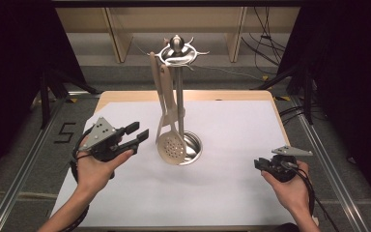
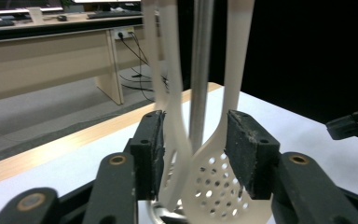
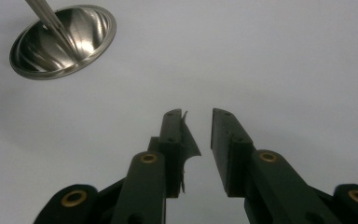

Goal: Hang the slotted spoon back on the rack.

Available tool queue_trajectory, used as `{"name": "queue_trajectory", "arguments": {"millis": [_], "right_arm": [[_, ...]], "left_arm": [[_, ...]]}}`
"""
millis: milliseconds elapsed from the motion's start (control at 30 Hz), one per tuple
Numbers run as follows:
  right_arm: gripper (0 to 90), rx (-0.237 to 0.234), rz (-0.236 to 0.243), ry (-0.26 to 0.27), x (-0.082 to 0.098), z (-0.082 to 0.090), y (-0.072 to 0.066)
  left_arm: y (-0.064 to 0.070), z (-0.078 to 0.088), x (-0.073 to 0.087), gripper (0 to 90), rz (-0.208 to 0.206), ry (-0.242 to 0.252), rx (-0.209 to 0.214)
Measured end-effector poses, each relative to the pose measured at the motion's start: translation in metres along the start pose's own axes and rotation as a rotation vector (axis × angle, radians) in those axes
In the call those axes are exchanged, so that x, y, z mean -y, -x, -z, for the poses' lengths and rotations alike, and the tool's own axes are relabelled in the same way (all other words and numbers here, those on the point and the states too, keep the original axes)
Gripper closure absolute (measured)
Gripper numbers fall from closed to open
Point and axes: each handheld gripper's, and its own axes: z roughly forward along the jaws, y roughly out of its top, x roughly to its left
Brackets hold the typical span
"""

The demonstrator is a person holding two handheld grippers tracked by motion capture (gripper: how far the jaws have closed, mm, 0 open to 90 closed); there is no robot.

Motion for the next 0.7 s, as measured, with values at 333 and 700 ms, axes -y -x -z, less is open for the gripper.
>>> {"name": "queue_trajectory", "arguments": {"millis": [333, 700], "right_arm": [[73.4, 0.006, 0.014, 0.003, 0.000, -0.001, 0.001], [72.4, 0.006, 0.011, -0.001, 0.001, -0.001, -0.001]], "left_arm": [[-0.022, 0.024, 0.018, 48.4, 0.027, -0.002, -0.081], [-0.035, 0.045, 0.052, 47.3, 0.052, -0.028, -0.139]]}}
